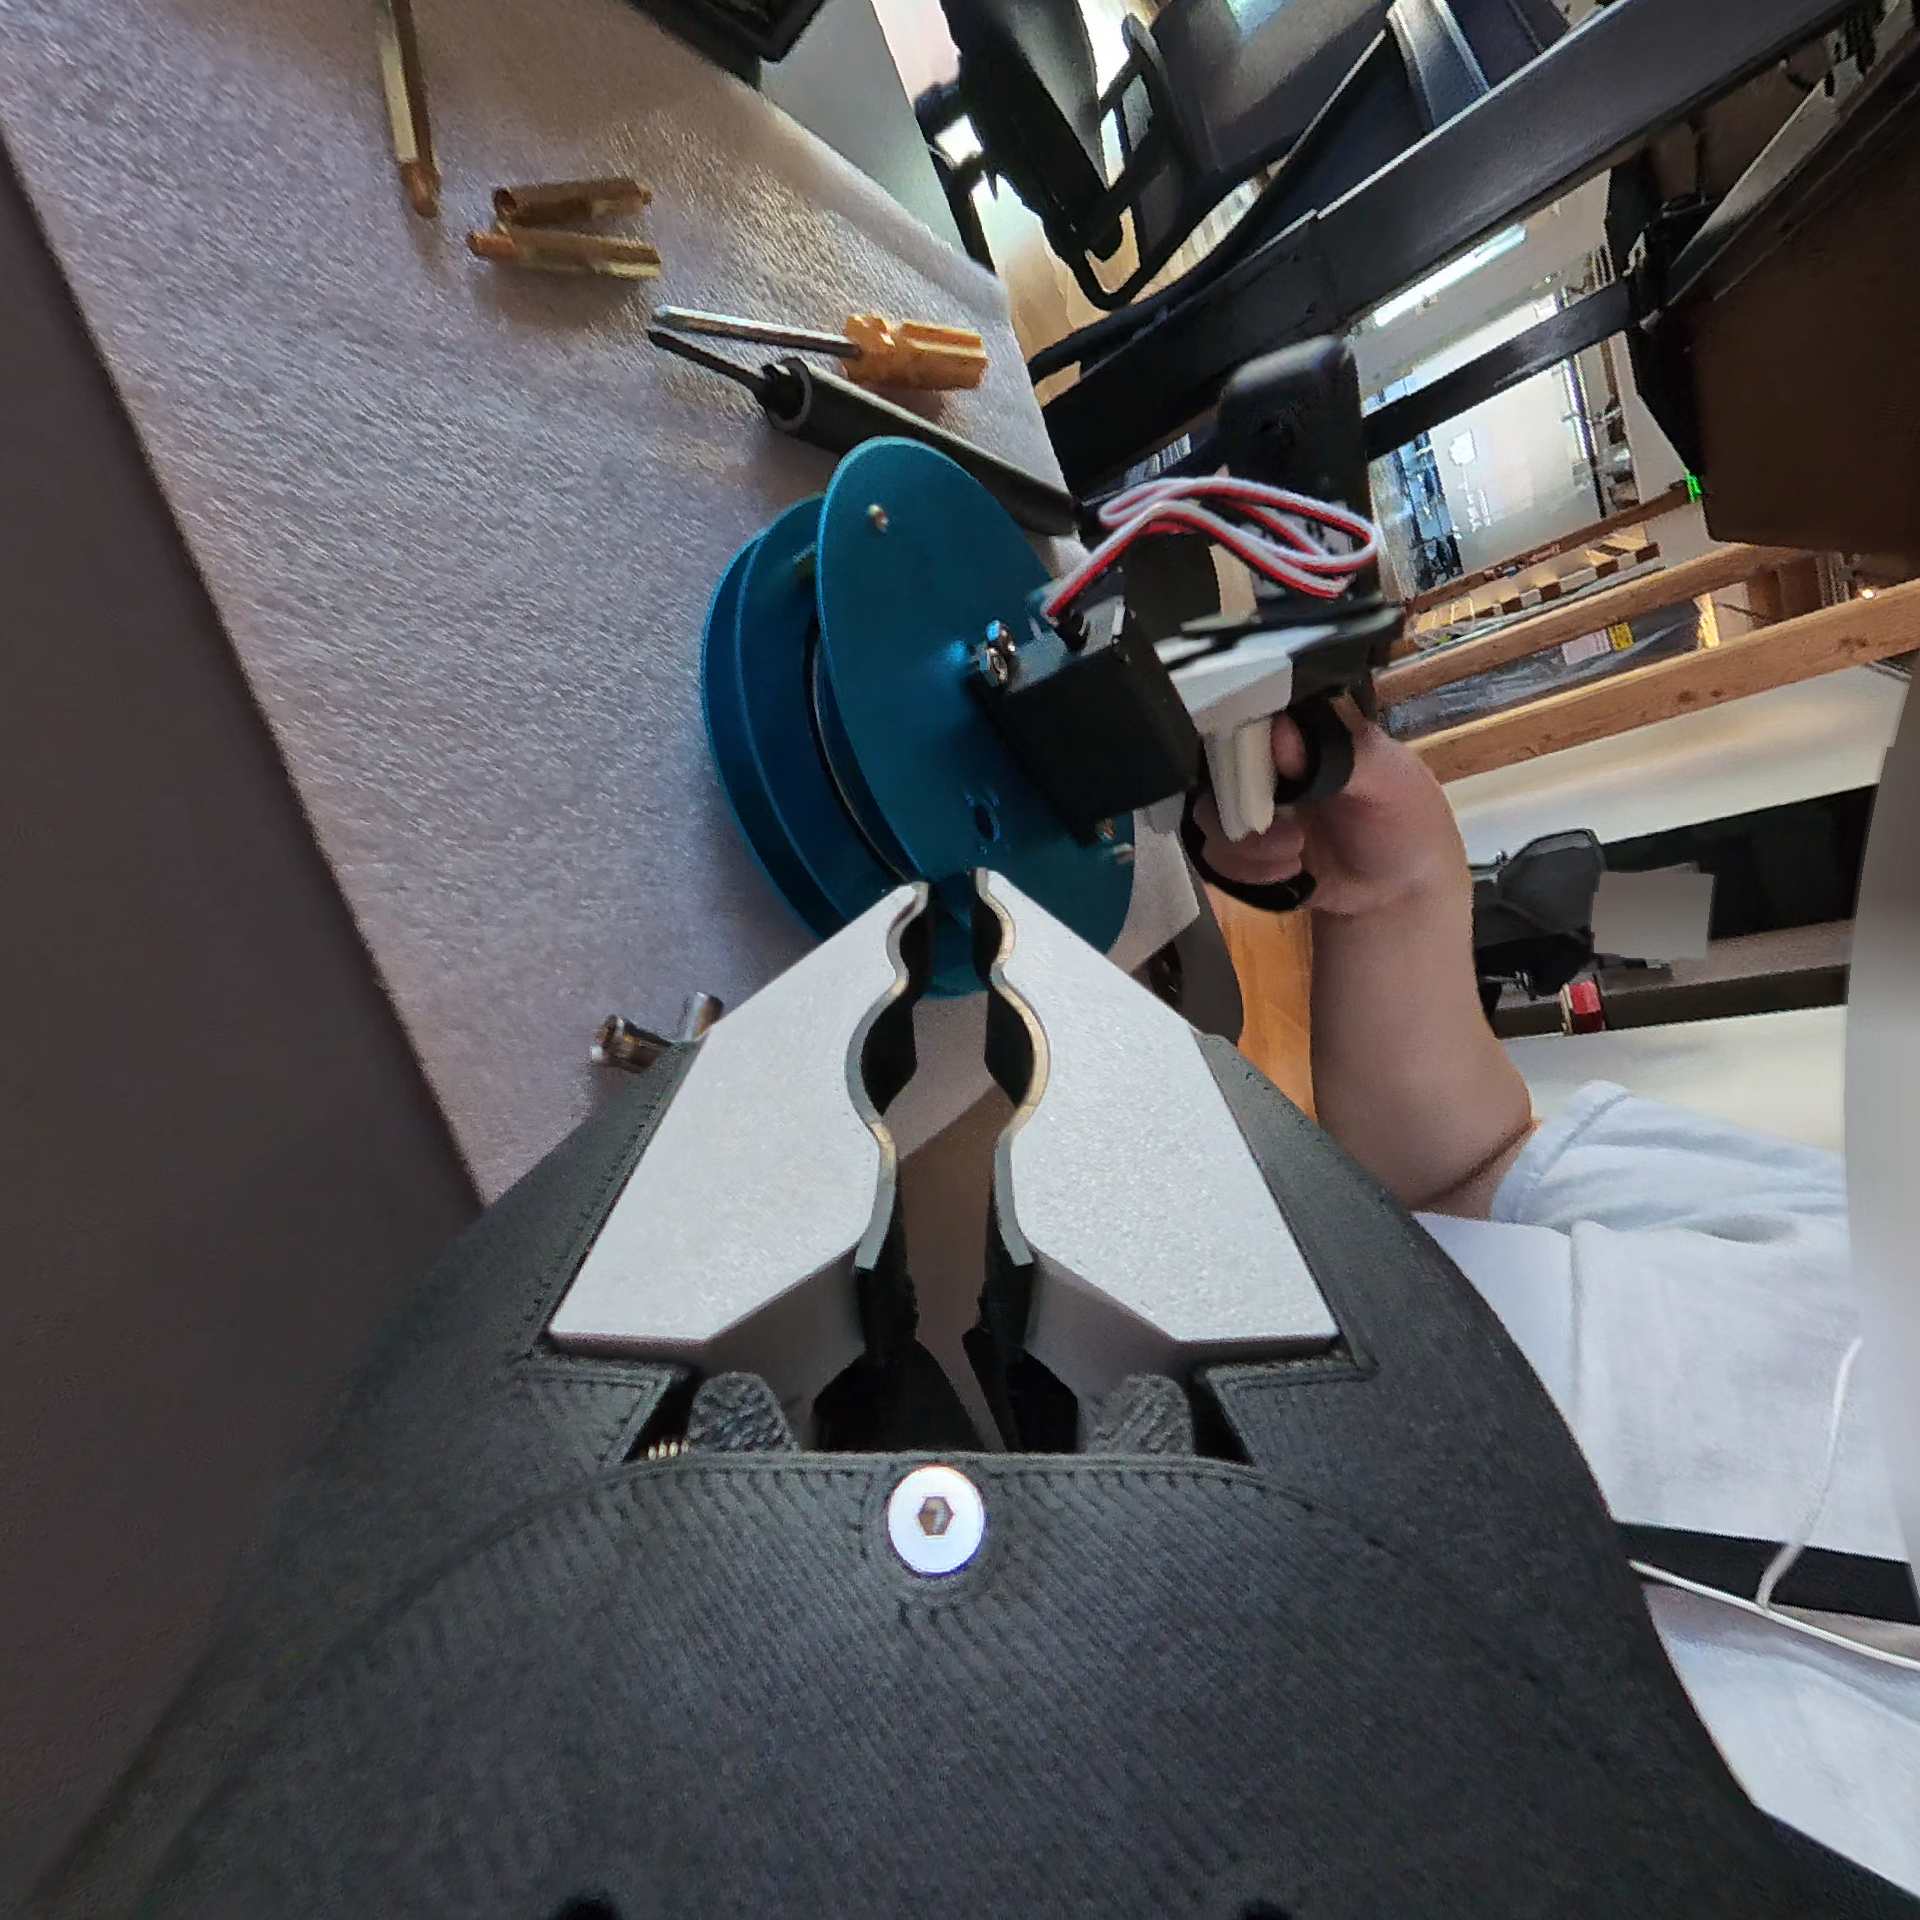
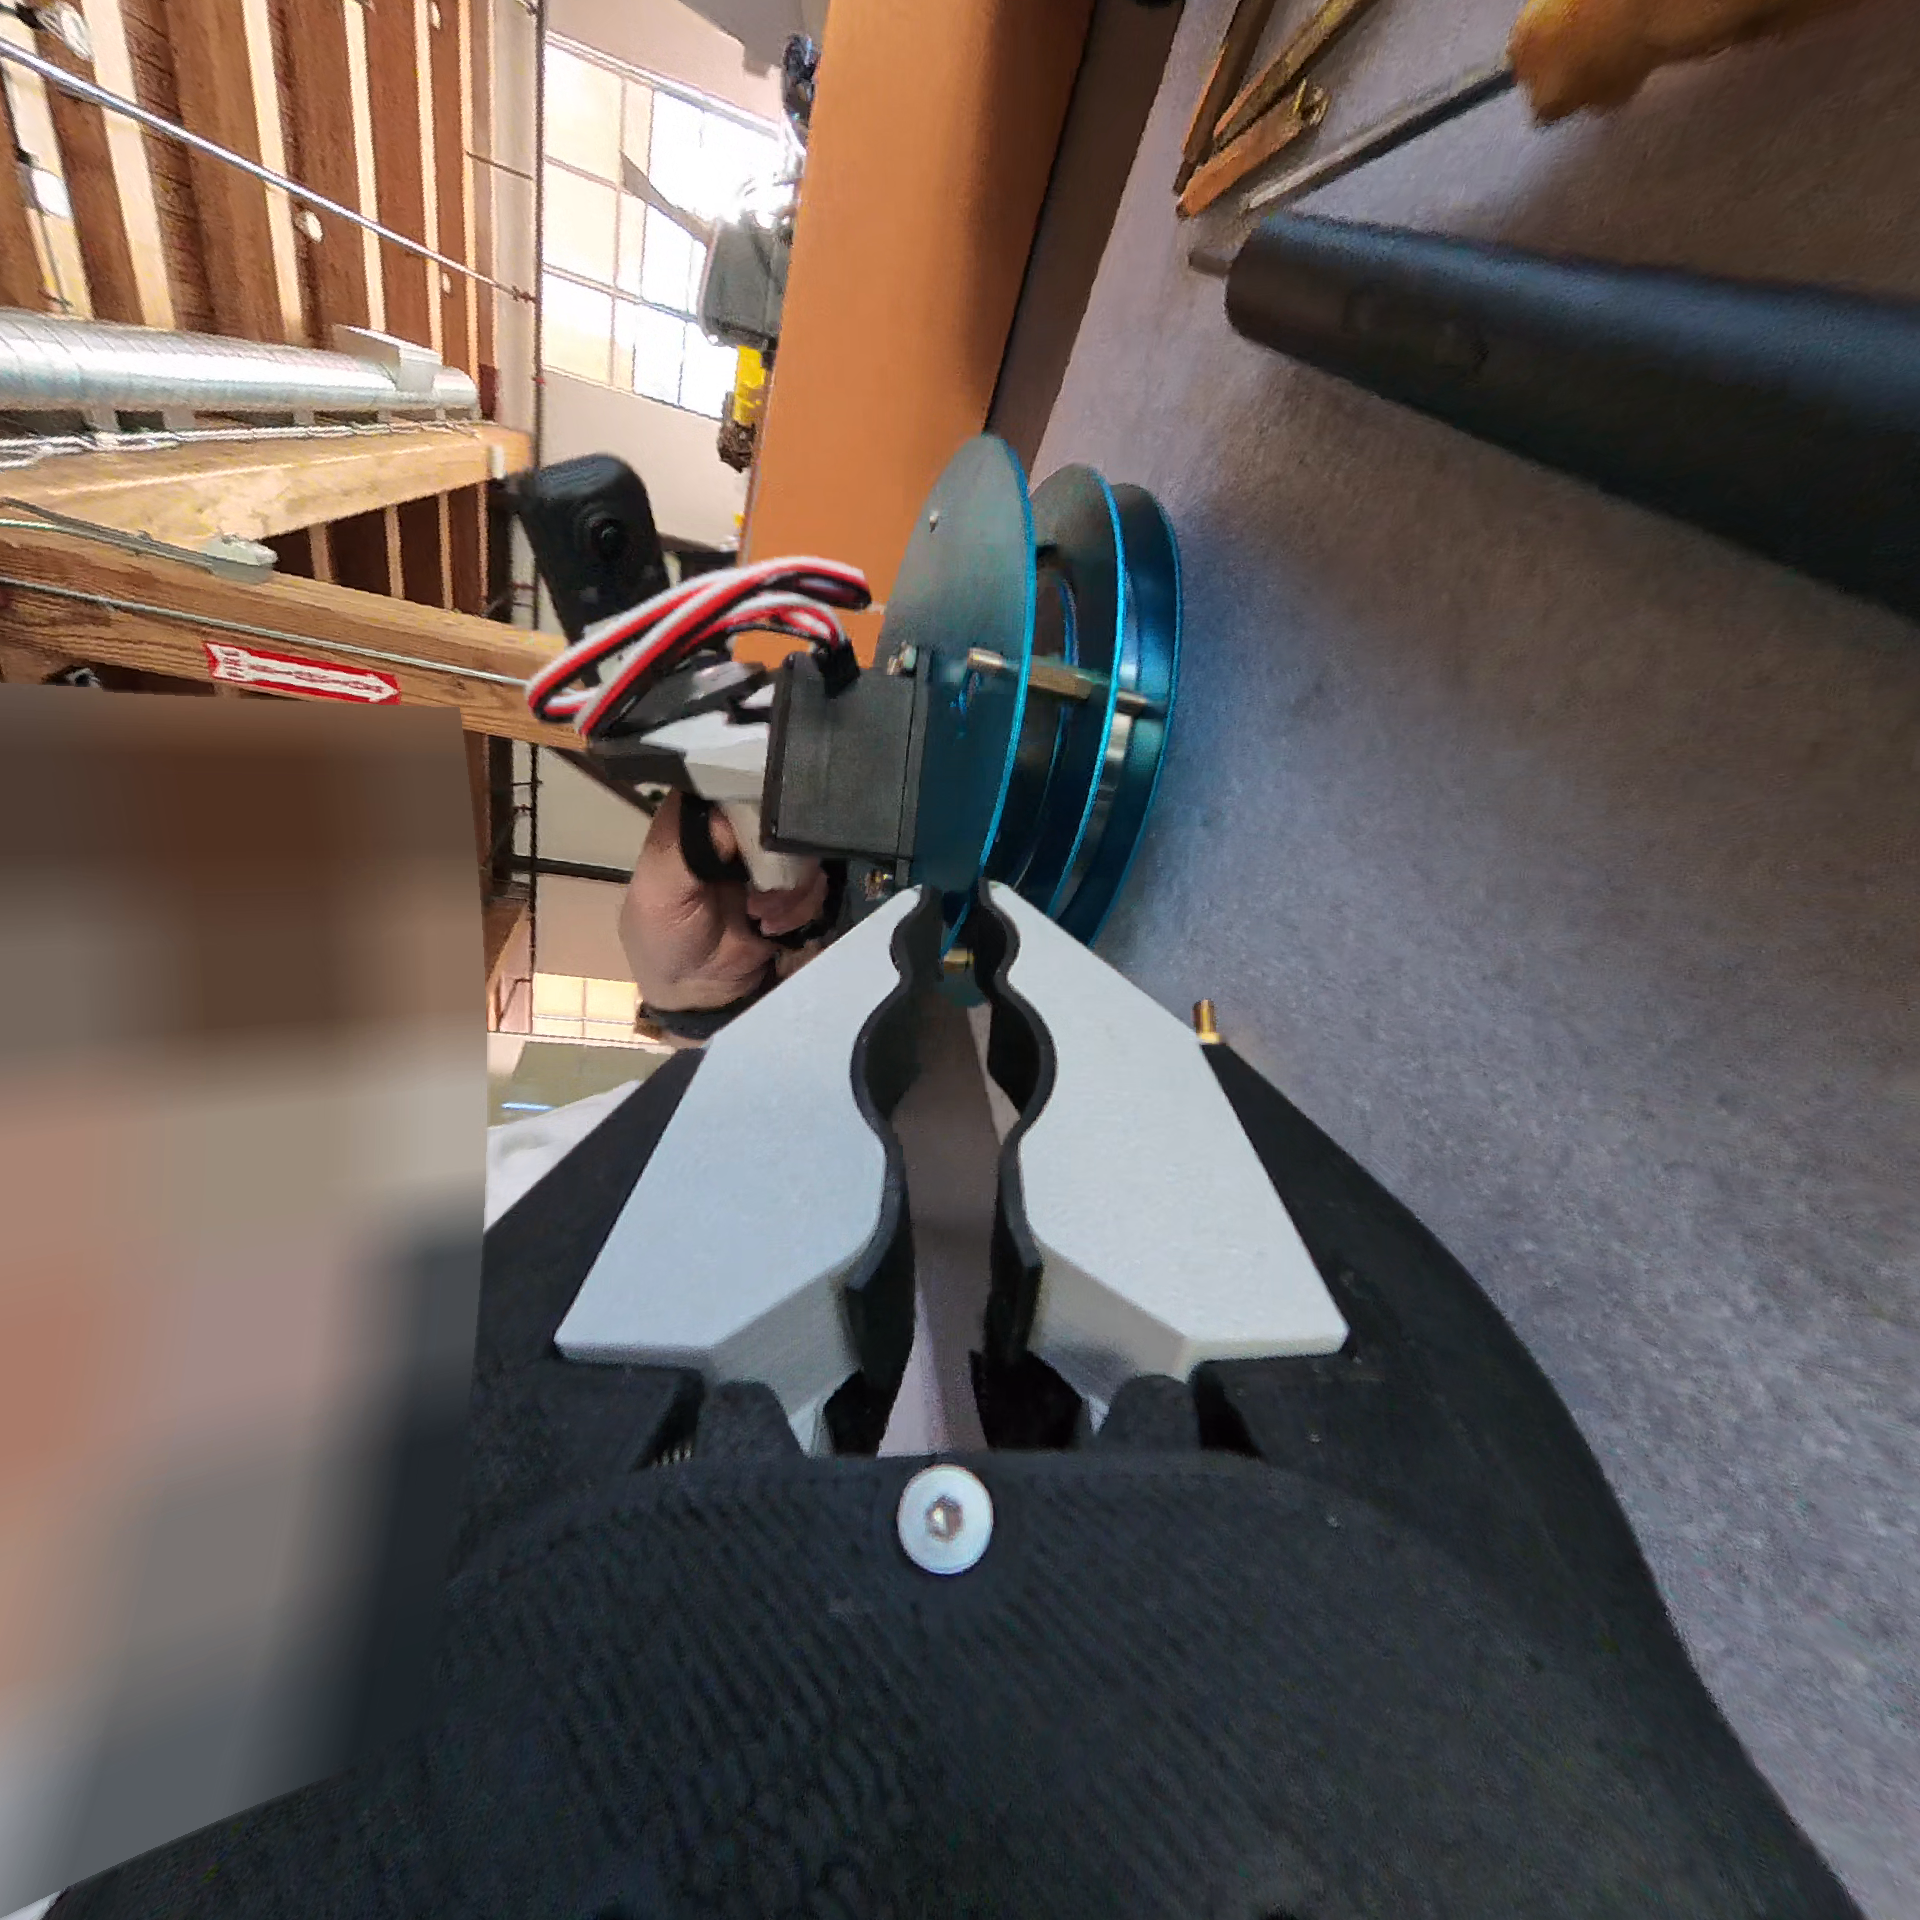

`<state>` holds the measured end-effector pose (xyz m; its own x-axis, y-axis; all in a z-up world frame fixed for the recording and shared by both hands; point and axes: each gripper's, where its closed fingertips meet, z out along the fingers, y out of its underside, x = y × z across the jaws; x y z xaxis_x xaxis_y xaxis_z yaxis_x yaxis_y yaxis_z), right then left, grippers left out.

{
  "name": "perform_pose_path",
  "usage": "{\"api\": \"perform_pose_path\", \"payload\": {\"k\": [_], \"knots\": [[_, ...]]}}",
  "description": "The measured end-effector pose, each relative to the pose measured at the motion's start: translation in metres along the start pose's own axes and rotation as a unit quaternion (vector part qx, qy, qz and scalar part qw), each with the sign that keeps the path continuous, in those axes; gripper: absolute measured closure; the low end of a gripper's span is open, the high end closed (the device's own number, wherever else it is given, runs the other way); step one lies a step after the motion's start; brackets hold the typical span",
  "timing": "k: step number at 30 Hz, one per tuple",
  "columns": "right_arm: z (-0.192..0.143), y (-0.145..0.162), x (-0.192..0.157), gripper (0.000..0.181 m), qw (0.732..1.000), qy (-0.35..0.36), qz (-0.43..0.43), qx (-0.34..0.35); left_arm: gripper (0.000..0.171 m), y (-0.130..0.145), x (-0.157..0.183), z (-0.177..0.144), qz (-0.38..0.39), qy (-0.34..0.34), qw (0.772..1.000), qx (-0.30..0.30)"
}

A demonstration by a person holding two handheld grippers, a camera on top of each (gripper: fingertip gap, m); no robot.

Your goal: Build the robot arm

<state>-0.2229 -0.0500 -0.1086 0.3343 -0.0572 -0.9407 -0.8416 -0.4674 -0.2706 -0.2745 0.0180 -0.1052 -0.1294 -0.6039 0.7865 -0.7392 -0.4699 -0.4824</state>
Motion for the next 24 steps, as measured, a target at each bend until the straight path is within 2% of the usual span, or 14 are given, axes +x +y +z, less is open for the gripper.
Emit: {"api": "perform_pose_path", "payload": {"k": [5, 9, 12, 15, 24], "knots": [[-0.003, -0.016, 0.005, 0.176, 1.000, 0.019, -0.023, -0.003, 0.168, 0.015, 0.014, 0.005, -0.043, 0.049, 0.998, -0.004], [-0.002, -0.016, 0.003, 0.170, 0.999, 0.026, -0.040, -0.008, 0.171, 0.008, 0.009, -0.008, -0.008, 0.005, 0.999, 0.031], [-0.003, -0.013, 0.000, 0.166, 0.999, 0.012, -0.029, -0.012, 0.163, 0.004, 0.007, -0.007, -0.012, -0.006, 0.999, 0.051], [-0.003, -0.011, 0.002, 0.171, 0.999, 0.011, -0.027, -0.026, 0.162, 0.005, 0.009, 0.003, -0.058, 0.033, 0.996, 0.055], [-0.003, -0.010, 0.004, 0.177, 0.998, 0.006, -0.025, -0.057, 0.168, 0.009, 0.008, 0.007, -0.070, 0.033, 0.995, 0.068]]}}
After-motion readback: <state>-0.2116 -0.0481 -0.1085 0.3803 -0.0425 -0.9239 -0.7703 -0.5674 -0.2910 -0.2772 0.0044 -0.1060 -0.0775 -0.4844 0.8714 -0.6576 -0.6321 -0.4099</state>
